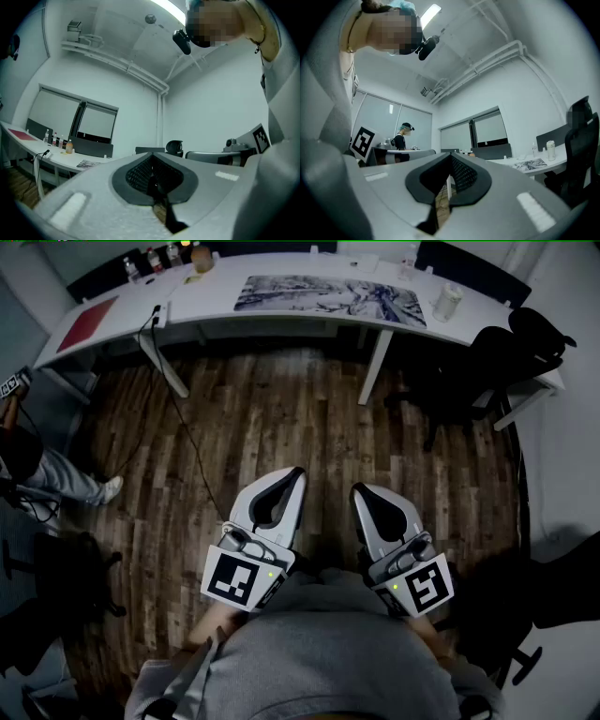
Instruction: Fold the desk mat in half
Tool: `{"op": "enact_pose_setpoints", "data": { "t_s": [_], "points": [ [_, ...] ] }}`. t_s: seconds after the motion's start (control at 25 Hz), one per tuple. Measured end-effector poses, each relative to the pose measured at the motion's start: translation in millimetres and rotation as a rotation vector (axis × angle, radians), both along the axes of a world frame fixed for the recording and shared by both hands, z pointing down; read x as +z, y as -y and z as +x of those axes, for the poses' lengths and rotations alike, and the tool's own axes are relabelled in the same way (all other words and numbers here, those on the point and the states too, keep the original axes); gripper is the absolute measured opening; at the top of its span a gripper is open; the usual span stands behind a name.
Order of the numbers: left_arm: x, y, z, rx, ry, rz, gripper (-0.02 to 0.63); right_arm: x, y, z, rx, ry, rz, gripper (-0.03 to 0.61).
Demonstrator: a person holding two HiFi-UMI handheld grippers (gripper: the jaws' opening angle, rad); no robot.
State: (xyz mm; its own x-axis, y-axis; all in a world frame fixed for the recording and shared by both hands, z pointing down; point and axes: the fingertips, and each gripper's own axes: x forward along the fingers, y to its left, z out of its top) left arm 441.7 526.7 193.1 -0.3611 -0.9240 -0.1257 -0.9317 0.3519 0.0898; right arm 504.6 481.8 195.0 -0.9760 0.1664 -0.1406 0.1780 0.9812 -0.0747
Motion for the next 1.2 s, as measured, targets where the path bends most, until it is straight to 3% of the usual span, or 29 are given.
{"op": "enact_pose_setpoints", "data": {
  "t_s": [0.48,0.76,1.2],
  "points": [
    [7,-6,-8,0.007,-0.008,-0.013,-0.002,2,-6,-7,0.017,-0.006,0.008,0.002],
    [8,-17,-11,0.026,-0.008,-0.003,-0.002,-6,-17,-9,0.025,0.05,-0.022,0.002],
    [32,-17,-23,0.049,-0.066,-0.016,-0.002,20,-20,-8,0.072,-0.011,-0.067,0.002]
  ]
}}
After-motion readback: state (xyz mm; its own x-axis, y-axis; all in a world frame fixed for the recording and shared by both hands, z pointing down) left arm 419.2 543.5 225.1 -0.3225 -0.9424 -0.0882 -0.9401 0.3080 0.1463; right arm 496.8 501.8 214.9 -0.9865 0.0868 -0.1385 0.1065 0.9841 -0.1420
